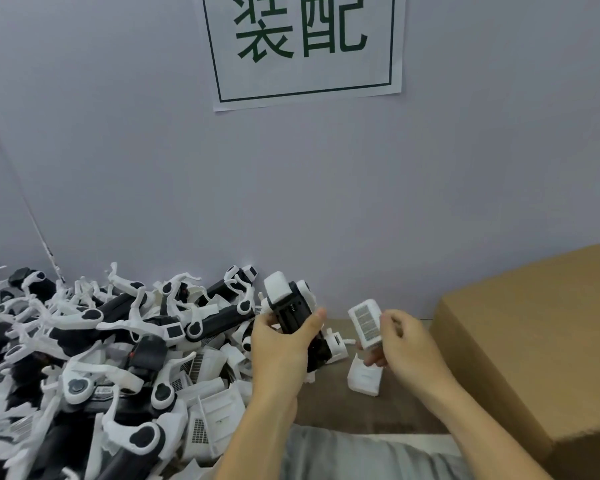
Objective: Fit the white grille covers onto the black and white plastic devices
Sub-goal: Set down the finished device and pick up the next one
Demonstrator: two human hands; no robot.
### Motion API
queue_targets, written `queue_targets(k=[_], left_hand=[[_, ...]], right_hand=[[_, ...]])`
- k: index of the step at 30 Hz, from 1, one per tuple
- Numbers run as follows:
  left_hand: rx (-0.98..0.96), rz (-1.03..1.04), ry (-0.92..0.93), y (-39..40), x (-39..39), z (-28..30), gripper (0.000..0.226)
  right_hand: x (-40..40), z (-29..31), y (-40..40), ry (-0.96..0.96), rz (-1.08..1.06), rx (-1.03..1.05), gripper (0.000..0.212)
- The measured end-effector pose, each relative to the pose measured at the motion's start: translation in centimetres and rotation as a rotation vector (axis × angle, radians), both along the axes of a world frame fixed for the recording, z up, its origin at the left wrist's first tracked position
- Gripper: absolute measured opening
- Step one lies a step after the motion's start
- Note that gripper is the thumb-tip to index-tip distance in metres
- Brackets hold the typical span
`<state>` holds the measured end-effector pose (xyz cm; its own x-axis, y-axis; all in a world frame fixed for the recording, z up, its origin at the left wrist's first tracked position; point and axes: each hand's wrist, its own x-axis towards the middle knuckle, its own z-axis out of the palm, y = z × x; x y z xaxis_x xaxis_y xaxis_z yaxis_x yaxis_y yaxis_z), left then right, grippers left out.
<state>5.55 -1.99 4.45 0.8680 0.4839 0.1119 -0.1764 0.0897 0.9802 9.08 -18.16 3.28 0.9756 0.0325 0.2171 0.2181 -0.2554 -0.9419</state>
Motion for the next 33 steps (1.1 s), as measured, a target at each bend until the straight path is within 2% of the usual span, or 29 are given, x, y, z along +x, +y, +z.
queue_targets(k=[2,4,6,11,14,16,18,21,23,28,31,33], left_hand=[[0.035,-0.008,-0.001,-0.5,0.0,-0.3,0.038],[-0.041,-0.052,0.024,-1.2,0.1,0.0,0.043],[-0.116,-0.117,0.022,-1.7,0.2,0.2,0.054],[0.028,-0.110,-0.044,-2.2,0.3,-0.8,0.025],[0.087,-0.105,-0.051,-2.5,0.3,-1.0,0.024],[0.039,-0.076,-0.077,-2.2,0.4,-1.0,0.025],[-0.027,-0.072,-0.100,-1.8,0.4,-0.8,0.026],[-0.041,-0.108,-0.115,-1.7,0.4,-0.7,0.026],[-0.042,-0.137,-0.129,-1.9,0.3,-0.6,0.019],[-0.091,-0.151,-0.127,-1.8,0.4,-0.7,0.021],[-0.083,-0.138,-0.115,-1.9,0.4,-0.8,0.024],[-0.074,-0.132,-0.101,-1.9,0.5,-0.9,0.028]], right_hand=[[-0.5,0.9,0.8,0.020,0.120,0.282,0.030],[-1.3,1.6,2.1,0.008,0.237,0.314,0.029],[-2.1,1.5,3.6,-0.040,0.239,0.144,0.026],[-3.2,1.0,4.6,-0.272,0.079,-0.367,0.017],[-3.1,1.1,4.1,-0.302,0.001,-0.488,0.020],[-2.8,1.2,3.5,-0.292,-0.018,-0.518,0.020],[-2.4,1.1,3.0,-0.242,0.010,-0.450,0.022],[-2.1,0.8,3.0,-0.120,0.147,-0.129,0.028],[-2.0,0.6,3.4,-0.125,0.190,-0.047,0.027],[-1.7,0.0,3.5,-0.281,0.120,-0.135,0.033],[-1.7,-0.1,3.6,-0.345,0.089,-0.179,0.026],[-1.8,-0.1,3.6,-0.305,0.100,-0.170,0.019]])
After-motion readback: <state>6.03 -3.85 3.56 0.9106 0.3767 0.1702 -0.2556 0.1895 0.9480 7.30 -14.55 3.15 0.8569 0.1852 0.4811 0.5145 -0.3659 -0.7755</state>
